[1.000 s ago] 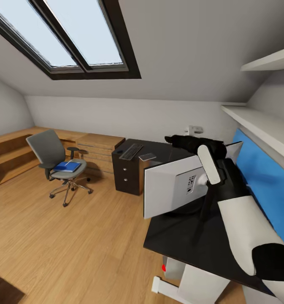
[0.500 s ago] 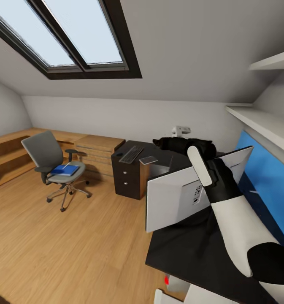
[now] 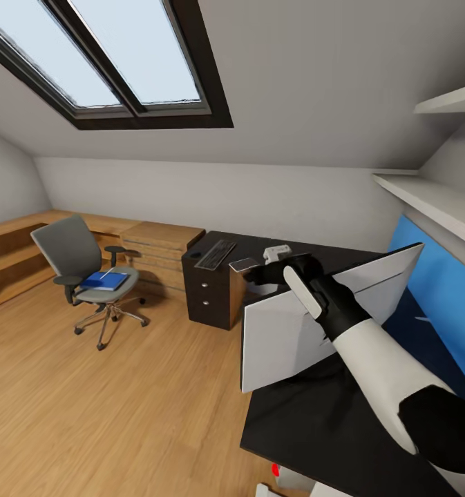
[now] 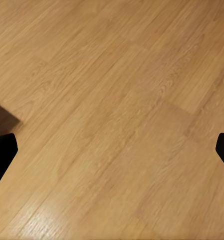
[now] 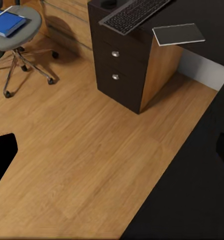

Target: In the bedroom, organize the workspace by keeping the computer under the desk, ensuring the monitor is on the desk, placing the keyboard on the desk next to the monitor, placing the mouse on the desk next to the keyboard, moving the folder from the swivel chair onto the desk next to the mouse, stacking the notebook on top of the folder with the pen on top of the notebook, and positioning the swivel chair next to the desk.

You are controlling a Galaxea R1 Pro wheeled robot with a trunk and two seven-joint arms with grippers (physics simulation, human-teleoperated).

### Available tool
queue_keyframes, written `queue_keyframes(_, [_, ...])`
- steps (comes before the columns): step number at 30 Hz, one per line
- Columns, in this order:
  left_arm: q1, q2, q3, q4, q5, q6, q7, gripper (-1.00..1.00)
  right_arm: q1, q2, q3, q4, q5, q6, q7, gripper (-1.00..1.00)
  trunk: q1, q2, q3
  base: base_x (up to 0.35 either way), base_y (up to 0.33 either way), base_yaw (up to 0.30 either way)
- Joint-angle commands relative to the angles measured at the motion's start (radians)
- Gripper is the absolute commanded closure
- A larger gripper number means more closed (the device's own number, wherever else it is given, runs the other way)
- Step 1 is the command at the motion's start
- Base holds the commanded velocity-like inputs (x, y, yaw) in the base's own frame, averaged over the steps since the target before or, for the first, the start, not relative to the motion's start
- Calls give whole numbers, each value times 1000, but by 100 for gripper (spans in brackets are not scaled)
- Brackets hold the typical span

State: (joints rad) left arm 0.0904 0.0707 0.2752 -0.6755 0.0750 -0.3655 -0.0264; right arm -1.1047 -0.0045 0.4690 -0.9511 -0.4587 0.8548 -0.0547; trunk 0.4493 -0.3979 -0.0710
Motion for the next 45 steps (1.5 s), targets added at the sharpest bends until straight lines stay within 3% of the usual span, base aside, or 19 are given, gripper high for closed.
queue_keyframes(1, [0, 0, -1, -1, 8, -1, -3, -100, -2, 0, 3, 1, -6, 5, -6, -100, 1, -2, -2, 1, 0, 0])
queue_keyframes(9, [0, 0, -1, -1, 8, -3, -5, -100, -11, 9, 6, 64, -5, 9, -7, -100, 1, -2, -2, -144, 0, 0])
queue_keyframes(21, [0, -3, -1, -1, 6, -3, -7, -100, -31, 17, 12, 73, -5, 22, -8, -100, 1, -2, -2, -96, 0, 0])
queue_keyframes(45, [0, -3, -1, -1, 6, -7, -6, -100, -61, 2, 19, 120, -5, 20, -5, -100, 1, -2, -2, -108, 0, 0])
